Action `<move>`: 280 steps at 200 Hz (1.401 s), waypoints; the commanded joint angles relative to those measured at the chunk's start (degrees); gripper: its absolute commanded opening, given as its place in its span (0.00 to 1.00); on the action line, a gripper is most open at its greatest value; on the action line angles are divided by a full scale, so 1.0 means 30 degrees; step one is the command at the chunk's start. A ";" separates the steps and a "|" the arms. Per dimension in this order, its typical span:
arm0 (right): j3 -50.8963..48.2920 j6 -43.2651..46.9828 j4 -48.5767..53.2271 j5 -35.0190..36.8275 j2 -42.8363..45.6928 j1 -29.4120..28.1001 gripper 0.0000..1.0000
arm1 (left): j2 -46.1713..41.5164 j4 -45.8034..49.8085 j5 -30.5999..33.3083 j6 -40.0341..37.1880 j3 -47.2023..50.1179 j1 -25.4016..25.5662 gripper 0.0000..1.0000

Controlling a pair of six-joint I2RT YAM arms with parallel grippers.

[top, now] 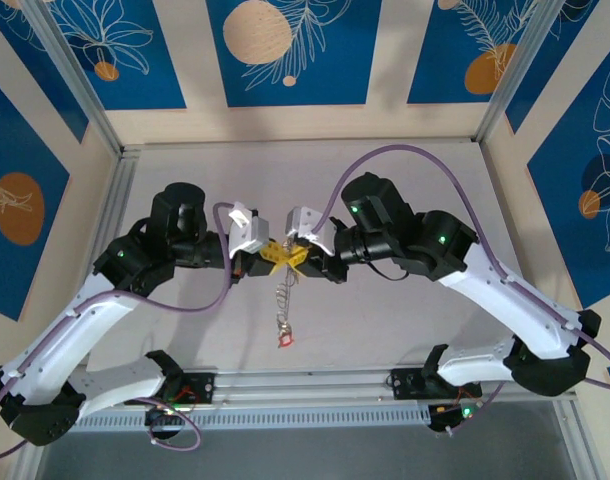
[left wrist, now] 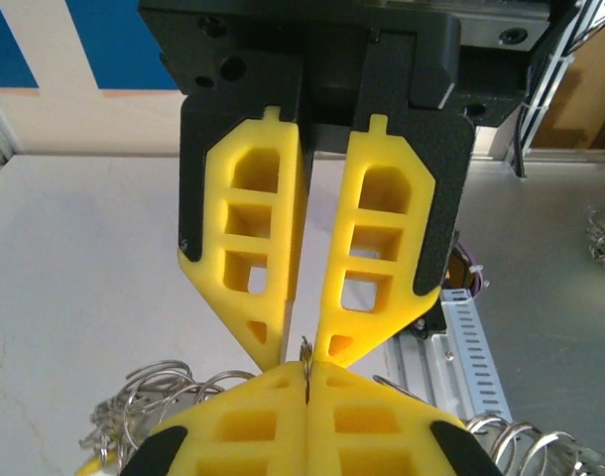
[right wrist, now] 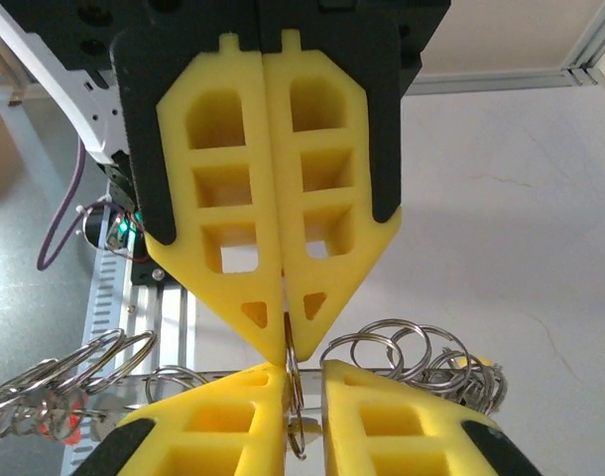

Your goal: Put the keys on the keyring

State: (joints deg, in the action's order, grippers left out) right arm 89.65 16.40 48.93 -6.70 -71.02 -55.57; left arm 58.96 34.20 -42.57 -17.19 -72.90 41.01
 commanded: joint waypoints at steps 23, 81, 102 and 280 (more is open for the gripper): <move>-0.1028 -0.0917 -0.2819 -0.1613 0.0606 0.0313 0.22 | -0.0724 -0.4428 -0.2129 0.2203 0.0997 0.0006 0.00; -0.2081 -0.1904 -0.3904 -0.3511 0.1675 0.1145 0.21 | -0.1233 -0.6471 -0.2711 0.3416 0.1685 -0.0310 0.00; -0.2286 -0.2099 -0.4172 -0.3827 0.1894 0.1355 0.14 | -0.1342 -0.7313 -0.2944 0.3914 0.1879 -0.0436 0.00; 0.2229 0.1672 0.1151 0.0543 -0.0949 0.0765 0.00 | 0.0557 0.2865 0.2862 -0.2105 -0.1397 -0.0228 0.38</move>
State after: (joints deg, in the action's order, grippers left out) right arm 92.62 18.20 50.41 -6.00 -74.30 -52.62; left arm 60.27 39.51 -36.71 -20.62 -77.30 39.66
